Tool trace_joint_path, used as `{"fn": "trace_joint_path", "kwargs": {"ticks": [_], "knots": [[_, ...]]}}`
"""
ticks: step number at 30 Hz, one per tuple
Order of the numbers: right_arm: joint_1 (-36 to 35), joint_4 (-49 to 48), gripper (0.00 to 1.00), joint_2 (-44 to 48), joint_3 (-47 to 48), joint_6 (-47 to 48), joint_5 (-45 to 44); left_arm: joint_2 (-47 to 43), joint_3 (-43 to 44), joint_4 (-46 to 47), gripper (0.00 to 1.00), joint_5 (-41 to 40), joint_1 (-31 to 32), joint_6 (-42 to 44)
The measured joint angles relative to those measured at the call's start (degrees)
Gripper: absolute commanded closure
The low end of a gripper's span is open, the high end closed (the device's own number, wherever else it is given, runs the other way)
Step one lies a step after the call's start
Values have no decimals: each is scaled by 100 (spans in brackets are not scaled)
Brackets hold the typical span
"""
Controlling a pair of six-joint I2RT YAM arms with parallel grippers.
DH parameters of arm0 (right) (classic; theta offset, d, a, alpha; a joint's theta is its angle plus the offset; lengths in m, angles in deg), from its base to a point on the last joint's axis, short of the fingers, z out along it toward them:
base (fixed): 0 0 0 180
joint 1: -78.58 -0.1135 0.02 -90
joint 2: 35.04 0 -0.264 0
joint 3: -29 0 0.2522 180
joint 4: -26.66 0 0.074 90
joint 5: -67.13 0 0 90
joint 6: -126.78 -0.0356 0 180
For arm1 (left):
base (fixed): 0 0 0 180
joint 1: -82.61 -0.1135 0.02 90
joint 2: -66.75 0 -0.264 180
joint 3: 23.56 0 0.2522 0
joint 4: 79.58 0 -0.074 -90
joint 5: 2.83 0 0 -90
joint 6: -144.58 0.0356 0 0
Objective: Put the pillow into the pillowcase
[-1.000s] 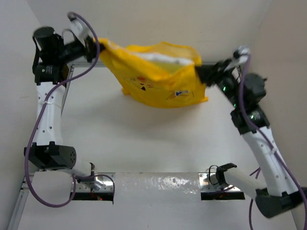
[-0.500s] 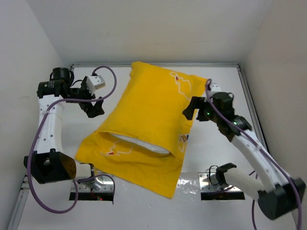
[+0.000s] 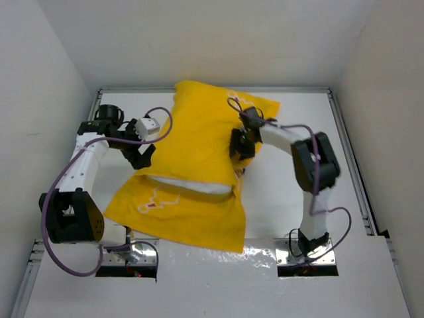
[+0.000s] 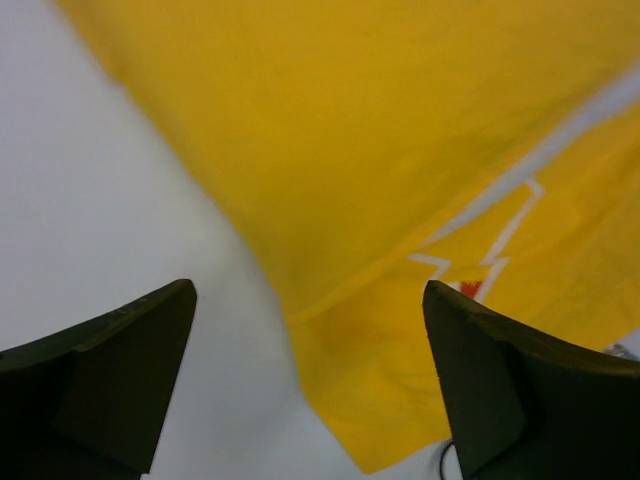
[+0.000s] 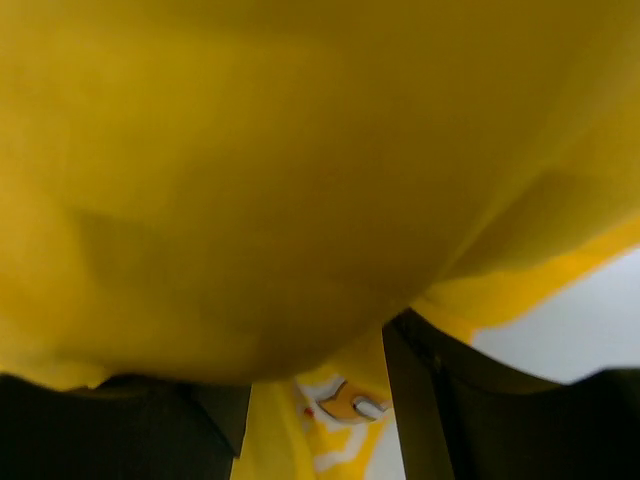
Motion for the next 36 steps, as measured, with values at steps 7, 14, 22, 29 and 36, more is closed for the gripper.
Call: {"fn": "trace_joint_path", "kwargs": {"ticks": [7,14,22,29,36], "knots": [[243,1045,19,-3270,5587,245,-90,577,1023,404,0,-756,1895,564],[494,376,1,-278,2247,527,-562,1342,424,1545,0,-2157,3239,1502],[339,-509,1,2247,-951,212,-678,2387,1276,538,0,-1703,2881,2938],[-356,-415,1,3204,-2559,-42,-1246,2337,951,-11,0,-1827,2892,4050],[-610,-595,1,3556,-3189,-407,-1449,1878,-197,1617,0,-2330,3012,3683]]}}
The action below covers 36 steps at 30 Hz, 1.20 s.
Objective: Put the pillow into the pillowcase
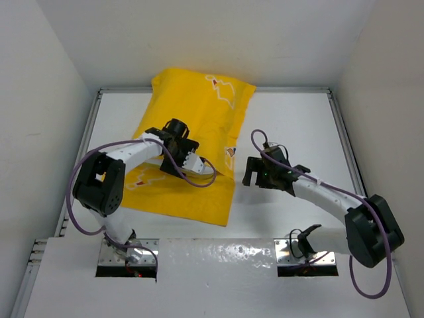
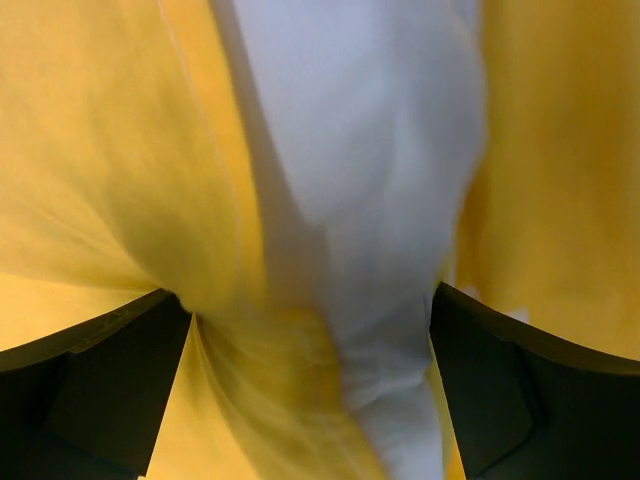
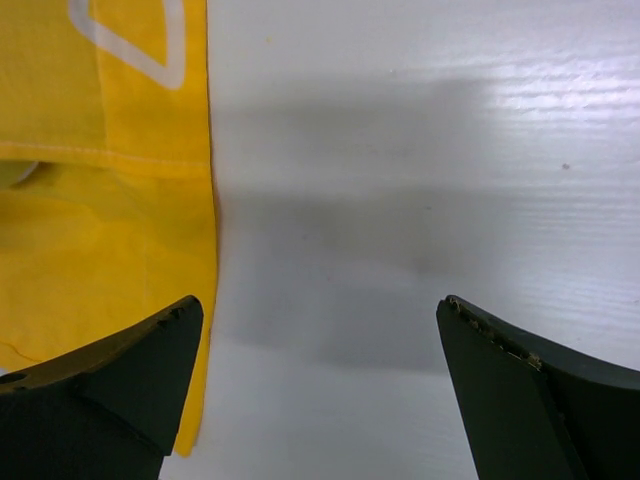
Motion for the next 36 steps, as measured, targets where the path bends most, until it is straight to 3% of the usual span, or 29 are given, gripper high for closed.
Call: {"fn": "trace_joint_path", "kwargs": {"ticks": [1,3,5,6,10,13,16,17,18,21,24,26,29,30,31,33,35,36], "knots": [[-46,-37,1,-9,-52,-57,0,-11,-160,341,0,-92,26,-164],[-188,-168,1,-61,-120,-155,2,4,-457,1010,26,-286,68,-501],[-310,-501,4,-310,-131,-308,120,24,-658,1617,59,-426,66,-957],[-356,-730,6,-507,-131,-393,232,63,-675,1858,97,-487,57,-1154],[-476,-1443,10,-1502,157,-651,658,240,-313,2157,100,-562,-9,-2570],[-608,-1628,21,-2225,874,-697,704,433,286,1779,100,-286,-90,-4138],[-708,-1714,60,-2802,1344,-809,807,422,603,1537,100,363,-297,-5895],[-730,-1755,76,-2940,1427,-824,916,365,612,1556,100,601,-396,-6513],[-730,-1764,100,-2997,1456,-855,962,280,577,1582,100,787,-487,-7143],[-564,-1521,100,-3143,1663,-929,1141,-101,551,1397,100,1008,-678,-8470],[111,-1268,100,-3300,2138,-898,1475,-511,680,1045,100,1005,-841,-9473],[678,-852,100,-3519,2820,-748,1655,-855,702,841,100,955,-938,-10065],[1325,28,100,-4157,4677,-175,1773,-1329,828,426,100,684,-1069,-10795],[1421,269,95,-4354,5305,44,1790,-1502,850,343,100,568,-1104,-11031],[1469,472,78,-4503,5893,278,1812,-1683,848,282,100,424,-1150,-11245],[1453,837,61,-4538,6583,671,1845,-2124,664,256,100,269,-1320,-11643],[1373,1040,39,-4280,6664,992,1812,-2511,374,243,100,162,-1526,-11971],[1333,1158,36,-4113,6577,1110,1773,-2618,199,321,100,162,-1582,-12098]]}}
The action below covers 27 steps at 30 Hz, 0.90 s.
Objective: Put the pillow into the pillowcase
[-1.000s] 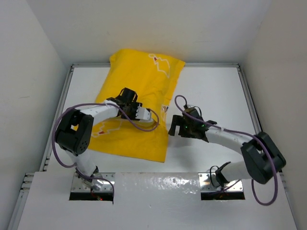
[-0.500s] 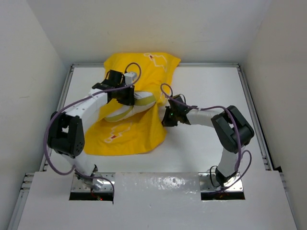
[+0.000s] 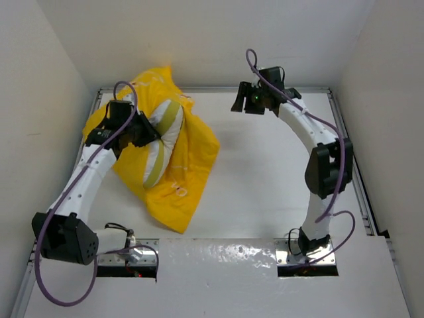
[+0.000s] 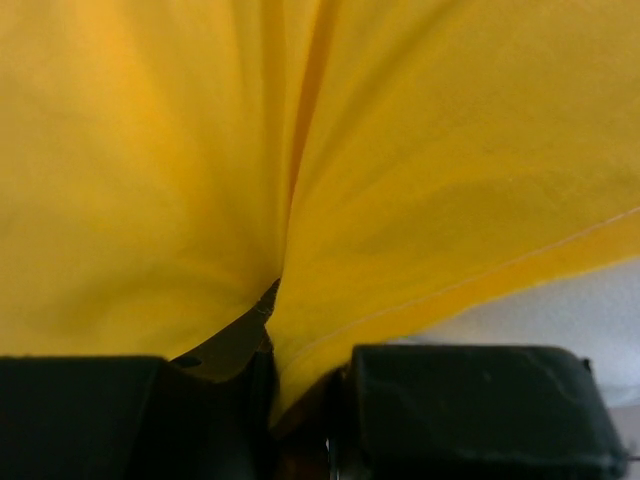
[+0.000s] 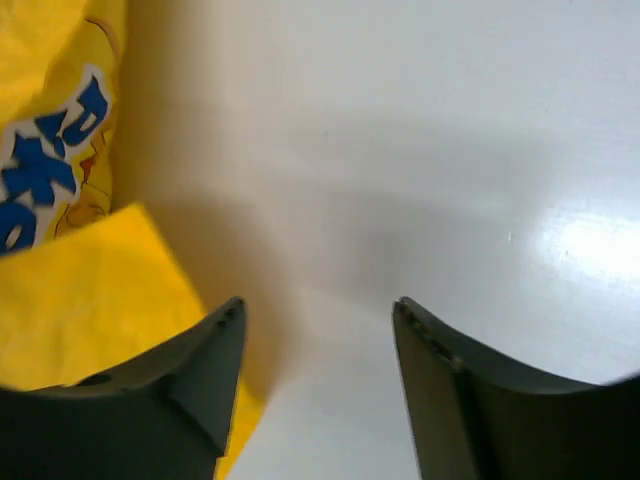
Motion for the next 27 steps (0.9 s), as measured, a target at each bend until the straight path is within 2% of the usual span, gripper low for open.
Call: {"fn": "trace_joint_path", "kwargs": {"ticks": [1,3,4,5,6,9,10,12,15,17,18,22,24,27], "knots": [[-31,72,36,188,-155,127,-81,-26,-157,87,100,-4,-39,-111],[-122,234,58,623,-640,328,-275,164,-415,389,100,-24,-28,-278],[-146,260,74,844,-925,374,-385,411,-450,535,100,-37,26,-319],[-155,275,98,1060,-1222,363,-492,723,-400,636,100,-70,109,-302],[-164,197,100,1331,-1626,310,-599,1102,-267,708,100,-131,214,-243],[-286,-94,98,2249,-2887,13,-903,2048,415,680,100,-247,492,-4],[-424,-310,92,2570,-3303,-101,-1012,2253,669,656,100,-251,540,76],[-977,-813,74,3069,-3952,-378,-1158,2490,1117,621,100,-238,601,205],[-1939,-1591,56,3110,-4229,-765,-1054,2612,1770,490,100,-142,608,472],[-2332,-2000,54,2717,-4094,-940,-929,2618,2055,437,100,-83,605,691],[-2404,-2105,56,2433,-3939,-1010,-911,2618,2153,411,100,-61,599,785],[-2376,-2179,72,1152,-3134,-1220,-1032,2618,2205,199,100,175,597,1298],[-2345,-2157,73,708,-2887,-1257,-1200,2616,2162,24,100,435,599,1609],[-2310,-2094,70,511,-2769,-1213,-1423,2573,2026,-118,100,844,595,2100]]}}
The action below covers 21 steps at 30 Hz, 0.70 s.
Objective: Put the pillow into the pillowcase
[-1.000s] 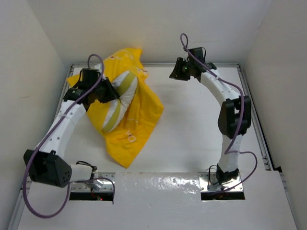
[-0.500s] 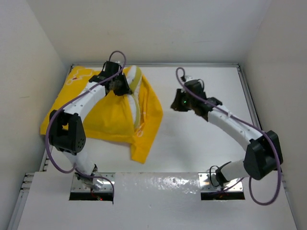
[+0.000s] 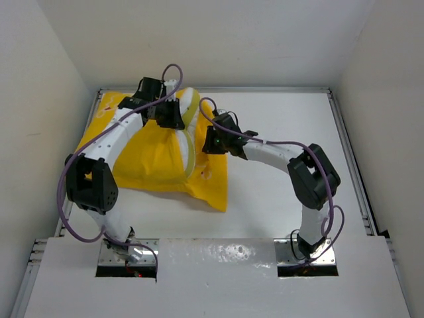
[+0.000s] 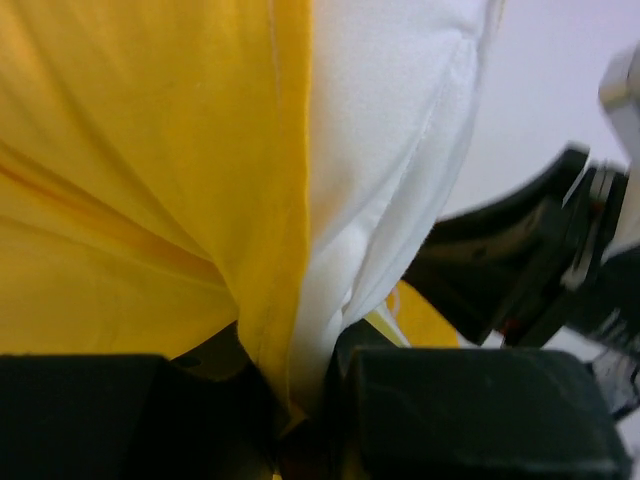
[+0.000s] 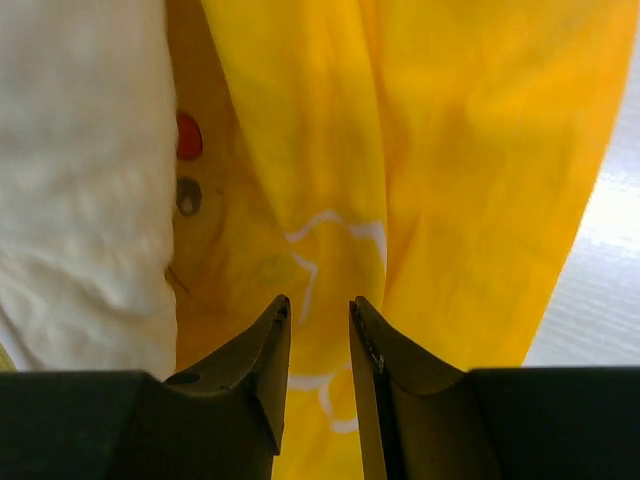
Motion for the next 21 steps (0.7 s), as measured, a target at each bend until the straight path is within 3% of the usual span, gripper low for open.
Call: {"fn": "trace_joint_path", "kwargs": {"ticks": [3,5,7,14,16,17,18,19,20,21], "knots": [[26,-190,58,0,74,70,-2,-219,-306,35,100,540,-72,468],[28,-509,42,0,50,83,116,-468,-575,63,100,1088,-164,649],[7,-951,35,4,-85,94,278,-673,-769,153,100,1753,-293,597],[-59,-1453,32,87,-621,-17,98,-728,-852,437,100,2999,-511,273],[-68,-1530,38,83,-625,-17,42,-728,-852,481,100,3112,-514,278],[-68,-1620,47,70,-625,-20,39,-728,-852,525,100,3147,-516,275],[-68,-1738,72,39,-616,-37,44,-728,-852,575,100,3174,-518,273],[-70,-1836,87,-7,-601,-44,37,-728,-852,616,100,3204,-518,267],[-70,-1969,100,-72,-584,-155,2,-728,-852,640,100,3257,-518,260],[-70,-2076,100,-138,-581,-262,-72,-728,-852,643,100,3324,-516,269]]}}
